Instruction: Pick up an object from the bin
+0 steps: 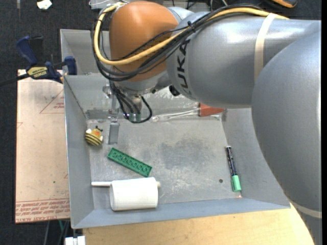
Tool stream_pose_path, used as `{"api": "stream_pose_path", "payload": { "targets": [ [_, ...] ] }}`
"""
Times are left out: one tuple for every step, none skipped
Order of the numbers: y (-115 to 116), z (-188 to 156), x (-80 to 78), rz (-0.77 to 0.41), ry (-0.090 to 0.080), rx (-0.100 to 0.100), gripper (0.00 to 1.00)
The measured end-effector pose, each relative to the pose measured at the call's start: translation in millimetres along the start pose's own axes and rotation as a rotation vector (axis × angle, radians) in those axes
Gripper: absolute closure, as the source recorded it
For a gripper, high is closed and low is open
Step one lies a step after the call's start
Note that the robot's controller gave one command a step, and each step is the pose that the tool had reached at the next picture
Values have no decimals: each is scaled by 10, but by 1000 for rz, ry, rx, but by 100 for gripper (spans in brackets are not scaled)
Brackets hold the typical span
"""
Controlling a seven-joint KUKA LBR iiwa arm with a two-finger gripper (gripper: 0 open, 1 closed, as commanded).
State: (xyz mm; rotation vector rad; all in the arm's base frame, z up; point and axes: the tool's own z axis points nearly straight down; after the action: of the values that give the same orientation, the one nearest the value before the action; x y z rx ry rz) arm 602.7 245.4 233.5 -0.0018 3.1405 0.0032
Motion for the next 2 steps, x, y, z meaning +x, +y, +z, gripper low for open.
{"api": "stream_pose_path", "payload": {
  "targets": [
    [-485, 983, 258, 32, 0, -1, 0],
    [-635, 999, 348, -25, -3, -2, 0]
  ]
}}
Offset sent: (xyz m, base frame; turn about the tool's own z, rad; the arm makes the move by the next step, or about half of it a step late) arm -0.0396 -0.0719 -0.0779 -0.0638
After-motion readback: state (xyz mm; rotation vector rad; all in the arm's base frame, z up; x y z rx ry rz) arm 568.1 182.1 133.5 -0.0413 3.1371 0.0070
